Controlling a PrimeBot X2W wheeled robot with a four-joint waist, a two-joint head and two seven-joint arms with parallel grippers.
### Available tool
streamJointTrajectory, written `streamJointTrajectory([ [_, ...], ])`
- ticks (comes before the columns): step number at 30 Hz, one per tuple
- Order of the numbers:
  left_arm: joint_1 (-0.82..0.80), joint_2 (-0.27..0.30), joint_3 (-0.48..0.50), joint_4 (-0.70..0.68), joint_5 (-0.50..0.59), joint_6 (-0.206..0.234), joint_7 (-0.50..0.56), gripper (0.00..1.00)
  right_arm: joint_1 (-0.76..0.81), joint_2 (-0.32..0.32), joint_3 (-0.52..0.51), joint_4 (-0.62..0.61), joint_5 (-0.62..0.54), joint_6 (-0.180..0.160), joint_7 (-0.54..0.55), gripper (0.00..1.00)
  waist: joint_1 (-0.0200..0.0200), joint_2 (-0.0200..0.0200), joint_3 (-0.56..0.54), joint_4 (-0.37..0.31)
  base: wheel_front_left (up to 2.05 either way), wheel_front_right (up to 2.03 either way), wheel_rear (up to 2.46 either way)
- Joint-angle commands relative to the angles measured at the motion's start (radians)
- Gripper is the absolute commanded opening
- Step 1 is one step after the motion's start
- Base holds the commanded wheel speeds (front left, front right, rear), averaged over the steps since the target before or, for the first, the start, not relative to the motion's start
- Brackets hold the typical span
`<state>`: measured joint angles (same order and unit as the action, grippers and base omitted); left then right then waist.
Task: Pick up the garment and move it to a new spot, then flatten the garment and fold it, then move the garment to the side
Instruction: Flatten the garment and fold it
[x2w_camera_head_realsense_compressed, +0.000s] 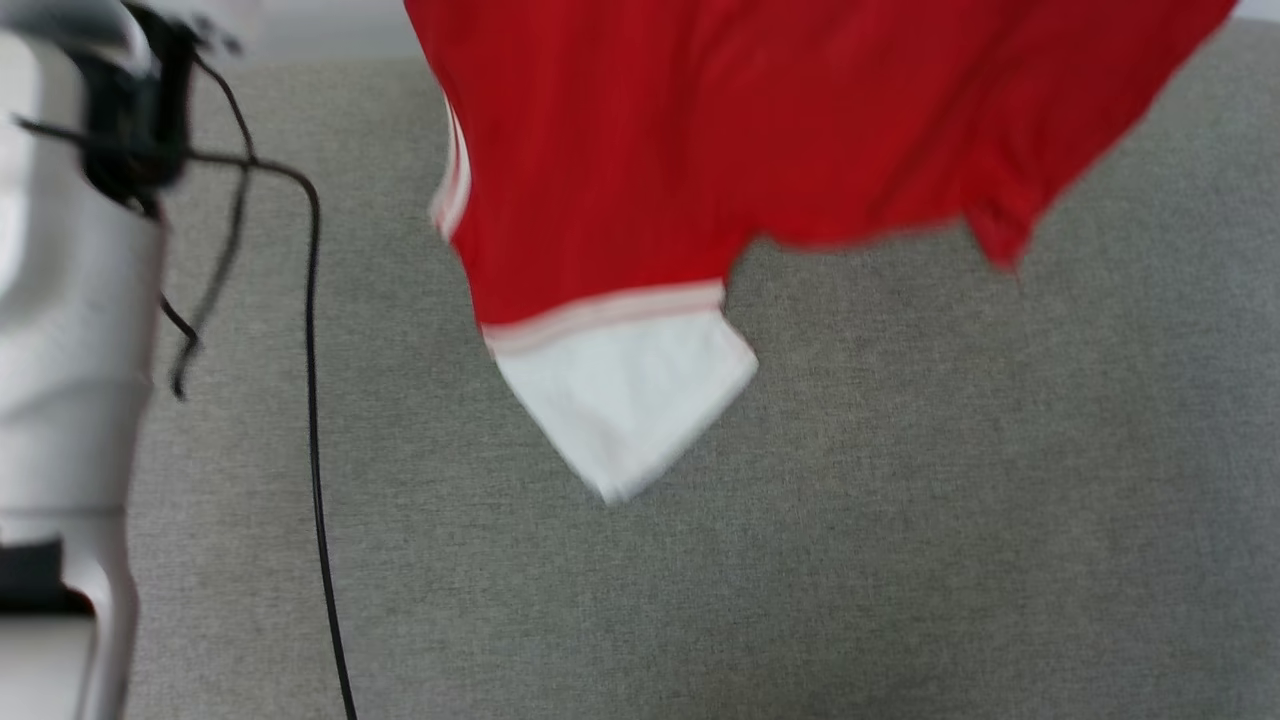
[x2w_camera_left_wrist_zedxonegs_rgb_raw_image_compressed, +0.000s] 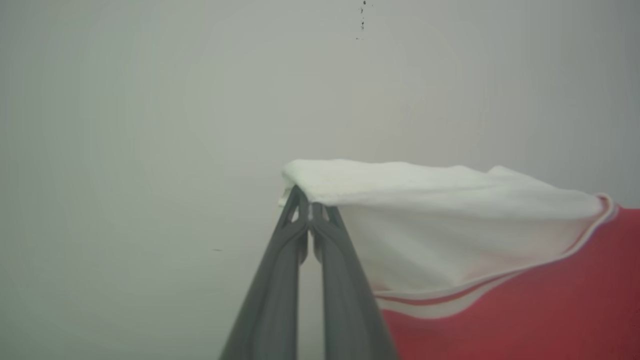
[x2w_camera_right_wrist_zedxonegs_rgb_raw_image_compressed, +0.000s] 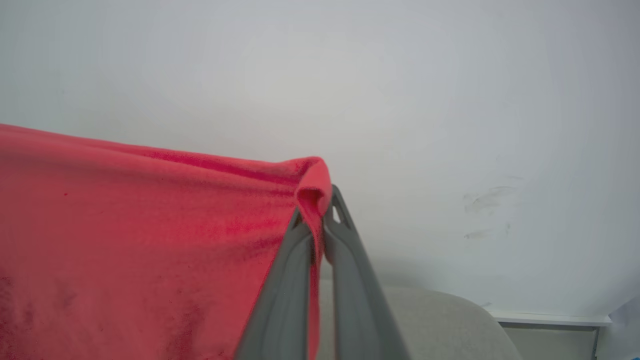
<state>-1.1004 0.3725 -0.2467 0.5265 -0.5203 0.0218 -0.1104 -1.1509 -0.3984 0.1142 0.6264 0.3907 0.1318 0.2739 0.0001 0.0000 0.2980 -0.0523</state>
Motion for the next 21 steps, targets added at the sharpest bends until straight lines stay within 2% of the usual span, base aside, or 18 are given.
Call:
streamJointTrajectory([
  [1,-0.062,0.018,0.013,0.031,0.010,-0.003,-0.018,0.00,-0.052,0.001,-0.012,0.015,-0.014,-0.002,-0.024,0.00,-0.0001,0.0000,0.021,-0.010,0.00,0.00,0.00],
  [5,-0.205,0.041,0.019,0.105,0.026,-0.015,-0.035,0.00,-0.179,0.017,-0.020,0.047,-0.038,-0.002,-0.071,0.00,-0.0001,0.0000,0.062,-0.021,0.00,0.00,0.00],
  [12,-0.405,0.085,0.010,0.189,0.048,-0.034,-0.002,0.00,-0.359,0.029,-0.009,0.118,-0.030,-0.002,-0.117,0.00,-0.0001,0.0000,0.177,-0.028,0.00,0.00,0.00],
  [16,-0.455,0.092,0.009,0.219,0.048,-0.034,0.008,0.00,-0.402,0.039,0.009,0.153,-0.026,-0.002,-0.137,0.00,-0.0001,0.0000,0.226,-0.025,0.00,0.00,0.00],
  [21,-0.465,0.071,0.006,0.275,0.028,-0.049,0.001,0.00,-0.440,0.060,0.058,0.222,0.000,-0.002,-0.167,0.00,-0.0001,0.0000,0.311,-0.008,0.00,0.00,0.00],
])
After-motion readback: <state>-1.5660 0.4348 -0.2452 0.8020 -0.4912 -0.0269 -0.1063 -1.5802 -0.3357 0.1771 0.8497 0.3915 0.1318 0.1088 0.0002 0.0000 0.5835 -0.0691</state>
